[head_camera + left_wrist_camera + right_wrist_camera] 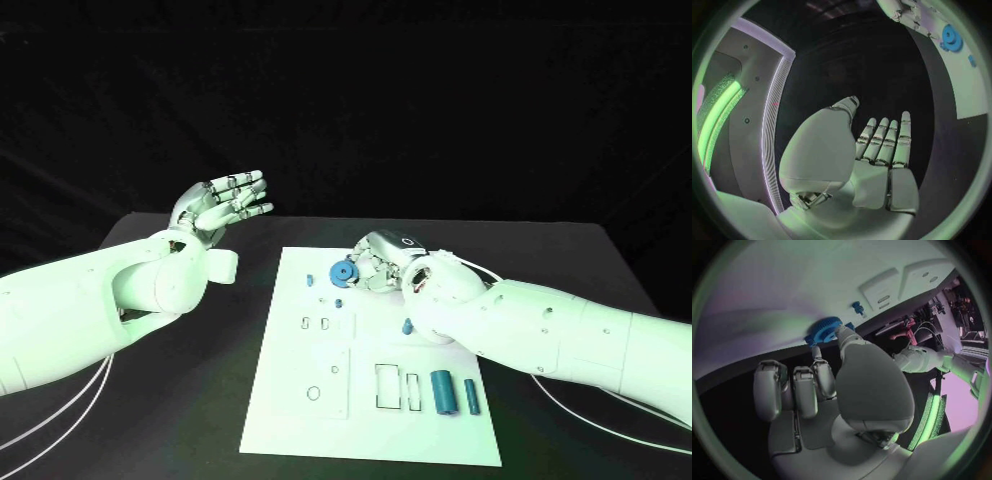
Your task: Assemble the parts on the task board
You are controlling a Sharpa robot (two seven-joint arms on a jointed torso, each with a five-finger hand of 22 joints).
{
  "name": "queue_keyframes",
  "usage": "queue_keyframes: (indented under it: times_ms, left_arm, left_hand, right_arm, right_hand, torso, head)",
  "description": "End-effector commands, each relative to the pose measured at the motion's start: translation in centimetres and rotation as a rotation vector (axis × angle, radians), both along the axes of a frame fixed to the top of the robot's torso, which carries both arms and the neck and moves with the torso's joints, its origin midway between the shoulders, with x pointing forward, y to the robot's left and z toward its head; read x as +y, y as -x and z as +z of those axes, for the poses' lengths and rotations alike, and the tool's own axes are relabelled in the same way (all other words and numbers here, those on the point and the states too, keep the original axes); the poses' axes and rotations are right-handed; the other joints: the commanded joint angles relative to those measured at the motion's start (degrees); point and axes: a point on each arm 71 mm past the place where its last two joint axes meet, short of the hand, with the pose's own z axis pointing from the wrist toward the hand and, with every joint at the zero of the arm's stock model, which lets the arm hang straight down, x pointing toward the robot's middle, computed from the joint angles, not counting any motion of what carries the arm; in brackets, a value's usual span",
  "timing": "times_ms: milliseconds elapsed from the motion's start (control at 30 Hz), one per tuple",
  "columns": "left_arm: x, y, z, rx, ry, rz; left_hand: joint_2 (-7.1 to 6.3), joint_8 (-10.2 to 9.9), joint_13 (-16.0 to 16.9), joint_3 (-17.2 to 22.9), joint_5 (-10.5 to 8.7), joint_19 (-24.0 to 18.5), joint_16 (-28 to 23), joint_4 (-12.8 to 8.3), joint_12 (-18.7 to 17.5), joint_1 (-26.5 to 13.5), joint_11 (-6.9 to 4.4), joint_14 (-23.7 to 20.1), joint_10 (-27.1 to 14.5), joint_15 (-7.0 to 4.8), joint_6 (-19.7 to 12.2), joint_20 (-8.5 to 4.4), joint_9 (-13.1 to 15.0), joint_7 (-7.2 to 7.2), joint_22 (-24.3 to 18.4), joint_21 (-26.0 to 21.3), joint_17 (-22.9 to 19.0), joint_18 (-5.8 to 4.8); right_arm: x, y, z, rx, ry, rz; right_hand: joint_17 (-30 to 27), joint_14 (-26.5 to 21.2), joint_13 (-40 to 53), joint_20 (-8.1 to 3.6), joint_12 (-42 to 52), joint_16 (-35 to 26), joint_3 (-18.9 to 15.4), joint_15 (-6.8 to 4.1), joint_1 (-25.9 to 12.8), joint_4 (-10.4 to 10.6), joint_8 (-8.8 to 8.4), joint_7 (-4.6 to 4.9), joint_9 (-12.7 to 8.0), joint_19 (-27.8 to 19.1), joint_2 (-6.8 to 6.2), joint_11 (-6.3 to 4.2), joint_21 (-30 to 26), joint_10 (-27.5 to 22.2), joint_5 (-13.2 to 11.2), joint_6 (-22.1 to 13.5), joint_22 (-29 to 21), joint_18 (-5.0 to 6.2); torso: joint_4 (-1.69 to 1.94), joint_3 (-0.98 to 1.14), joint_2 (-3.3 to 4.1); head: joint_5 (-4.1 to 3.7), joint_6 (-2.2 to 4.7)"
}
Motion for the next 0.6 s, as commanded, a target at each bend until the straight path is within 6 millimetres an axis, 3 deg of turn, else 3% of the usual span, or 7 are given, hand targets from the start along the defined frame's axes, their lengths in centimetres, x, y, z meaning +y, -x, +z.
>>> queue_keyframes:
  times_ms: [33,267,433,600]
  left_arm:
    - [0.0,0.0,0.2,-0.009,0.009,-0.017]
    - [0.2,0.0,0.2,-0.009,0.007,-0.011]
    - [0.1,0.0,0.2,-0.009,0.008,-0.014]
    - [-0.1,-0.1,0.2,-0.008,0.009,-0.018]
  left_hand:
    - [-0.02,-0.23,0.01,0.00,0.11,0.33,-0.18,-0.35,-0.07,0.65,0.09,-0.30,0.01,-0.03,-0.21,-0.14,-0.08,6.61,0.06,0.05,-0.09,-0.60]
    - [-0.02,-0.23,0.01,0.00,0.11,0.33,-0.18,-0.35,-0.07,0.65,0.09,-0.30,0.01,-0.03,-0.21,-0.14,-0.08,6.61,0.06,0.05,-0.09,-0.60]
    - [-0.02,-0.23,0.01,0.00,0.11,0.33,-0.18,-0.35,-0.07,0.65,0.09,-0.30,0.01,-0.03,-0.21,-0.14,-0.08,6.61,0.06,0.05,-0.09,-0.60]
    - [-0.02,-0.23,0.01,0.00,0.11,0.33,-0.18,-0.35,-0.07,0.65,0.09,-0.30,0.01,-0.03,-0.21,-0.14,-0.08,6.61,0.06,0.05,-0.09,-0.60]
  right_arm:
    - [-0.7,0.6,0.6,-0.031,-0.055,0.010]
    - [-1.4,1.2,0.8,0.010,-0.075,0.027]
    - [-0.6,1.4,0.7,0.036,-0.070,0.048]
    - [0.3,1.1,0.6,0.056,-0.071,0.052]
  right_hand:
    - [11.35,5.01,1.76,0.44,-0.24,0.08,-0.44,0.44,-0.20,0.02,-0.25,-0.08,-0.04,0.15,0.28,0.05,-0.22,-0.33,0.48,-0.22,7.32,-0.39]
    - [11.74,5.10,2.13,0.43,0.08,0.21,-0.53,0.39,0.22,-0.07,-0.09,-0.17,0.01,0.45,0.96,-0.03,0.15,0.00,0.78,0.14,7.68,-0.49]
    - [11.97,5.16,2.40,0.43,0.32,0.29,-0.51,0.38,0.27,-0.05,-0.08,-0.18,0.01,0.61,1.13,-0.04,0.36,0.23,0.83,0.19,7.86,-0.56]
    - [12.43,5.26,2.78,0.41,0.66,0.45,-0.47,0.37,0.22,0.01,-0.12,-0.17,-0.02,0.88,1.55,-0.04,0.71,0.56,0.94,0.17,8.18,-0.66]
  torso:
    - [-0.12,0.00,-0.11]
    - [-0.51,0.26,-0.11]
    - [-0.10,0.14,-0.18]
    - [-0.12,0.05,-0.08]
  head:
    - [0.06,0.17]
    - [0.13,0.28]
    - [-0.25,0.28]
    - [-0.38,0.31]
